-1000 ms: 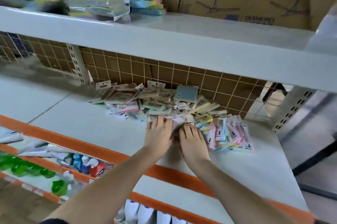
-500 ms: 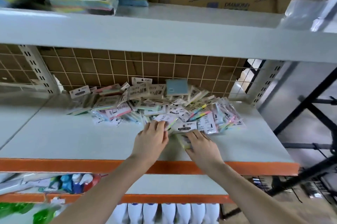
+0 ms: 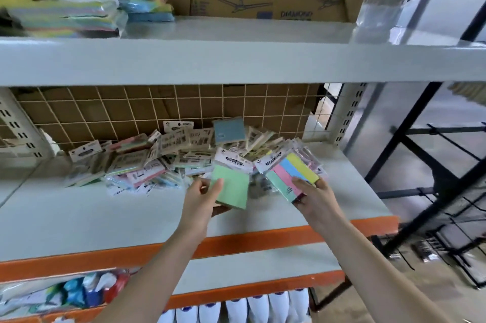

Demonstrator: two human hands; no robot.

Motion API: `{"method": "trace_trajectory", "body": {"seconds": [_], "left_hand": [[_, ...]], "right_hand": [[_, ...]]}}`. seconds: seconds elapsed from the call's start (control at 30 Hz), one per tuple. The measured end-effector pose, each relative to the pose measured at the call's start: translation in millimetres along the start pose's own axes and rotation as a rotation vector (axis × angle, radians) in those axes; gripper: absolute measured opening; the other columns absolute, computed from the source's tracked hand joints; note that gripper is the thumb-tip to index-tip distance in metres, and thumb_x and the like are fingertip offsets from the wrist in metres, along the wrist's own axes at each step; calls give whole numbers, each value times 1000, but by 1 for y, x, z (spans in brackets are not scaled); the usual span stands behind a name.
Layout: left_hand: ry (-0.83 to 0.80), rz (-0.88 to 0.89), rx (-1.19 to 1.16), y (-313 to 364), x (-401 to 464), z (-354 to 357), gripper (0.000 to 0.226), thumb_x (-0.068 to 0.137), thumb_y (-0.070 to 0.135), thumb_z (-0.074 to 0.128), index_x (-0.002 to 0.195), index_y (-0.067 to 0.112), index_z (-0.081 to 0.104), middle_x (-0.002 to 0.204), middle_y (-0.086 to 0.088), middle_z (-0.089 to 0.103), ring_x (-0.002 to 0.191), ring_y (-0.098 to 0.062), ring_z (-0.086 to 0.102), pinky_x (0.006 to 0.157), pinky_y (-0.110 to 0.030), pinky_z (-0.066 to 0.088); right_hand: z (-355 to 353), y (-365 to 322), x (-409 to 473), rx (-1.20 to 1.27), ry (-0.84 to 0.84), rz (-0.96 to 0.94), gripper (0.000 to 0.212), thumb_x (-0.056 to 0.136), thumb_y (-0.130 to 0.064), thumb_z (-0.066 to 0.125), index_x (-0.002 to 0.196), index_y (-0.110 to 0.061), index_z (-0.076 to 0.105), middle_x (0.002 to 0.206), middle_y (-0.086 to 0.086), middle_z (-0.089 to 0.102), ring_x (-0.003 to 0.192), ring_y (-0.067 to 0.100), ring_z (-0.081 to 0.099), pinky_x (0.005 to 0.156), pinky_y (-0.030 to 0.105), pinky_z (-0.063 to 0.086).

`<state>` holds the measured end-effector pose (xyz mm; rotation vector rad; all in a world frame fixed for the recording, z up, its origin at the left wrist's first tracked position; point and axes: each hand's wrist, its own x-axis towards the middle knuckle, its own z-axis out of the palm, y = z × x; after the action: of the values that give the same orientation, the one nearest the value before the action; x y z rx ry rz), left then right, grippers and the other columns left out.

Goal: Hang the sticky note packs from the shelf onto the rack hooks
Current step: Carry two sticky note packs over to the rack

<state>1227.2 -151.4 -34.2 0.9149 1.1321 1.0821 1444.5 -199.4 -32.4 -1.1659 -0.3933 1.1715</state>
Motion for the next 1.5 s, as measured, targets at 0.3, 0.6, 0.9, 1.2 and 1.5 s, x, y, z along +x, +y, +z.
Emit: {"method": "trace_trajectory", "body": {"seconds": [0.3, 0.6, 0.9, 1.2, 1.5], "left_hand": [[-294, -258, -69, -18, -28, 97, 31, 84, -3, 62, 105, 19, 58, 95, -2, 73, 81, -24, 71, 58, -40, 58], [-525, -82, 74, -57, -105, 218, 13, 67, 29, 73, 80, 29, 67, 86, -3, 73, 75, -18, 71, 57, -31, 54], [-614, 110, 186, -79, -173, 342, 19, 78, 32, 70, 95, 25, 65, 89, 5, 73, 83, -13, 70, 65, -30, 54], [-642, 297, 226, -72, -198, 441, 48, 90, 35, 59, 133, 27, 40, 102, 26, 50, 93, 11, 53, 85, -19, 41], [-721, 355, 189, -54, -188, 539, 68, 52, 81, 65, 99, 33, 57, 90, 7, 72, 87, -17, 69, 82, -47, 55]], "right_hand": [[-88, -36, -23, 179, -14, 20, 13, 92, -7, 58, 104, -1, 58, 84, 13, 73, 72, 22, 71, 60, 31, 58], [-208, -82, -73, -639, -13, -270, 17, 88, -9, 66, 85, -8, 50, 74, 1, 56, 61, 4, 51, 56, 18, 42], [-325, -153, -130, -600, 77, -466, 7, 82, -42, 70, 78, -36, 68, 58, -20, 57, 51, -2, 44, 48, 12, 34], [-410, -227, -153, -298, 200, -542, 15, 78, -33, 73, 94, -32, 72, 95, -4, 74, 87, 17, 68, 72, 30, 55], [-466, -294, -125, -254, 373, -557, 28, 58, -51, 77, 78, -31, 73, 79, 0, 71, 81, 25, 65, 76, 45, 53]]}}
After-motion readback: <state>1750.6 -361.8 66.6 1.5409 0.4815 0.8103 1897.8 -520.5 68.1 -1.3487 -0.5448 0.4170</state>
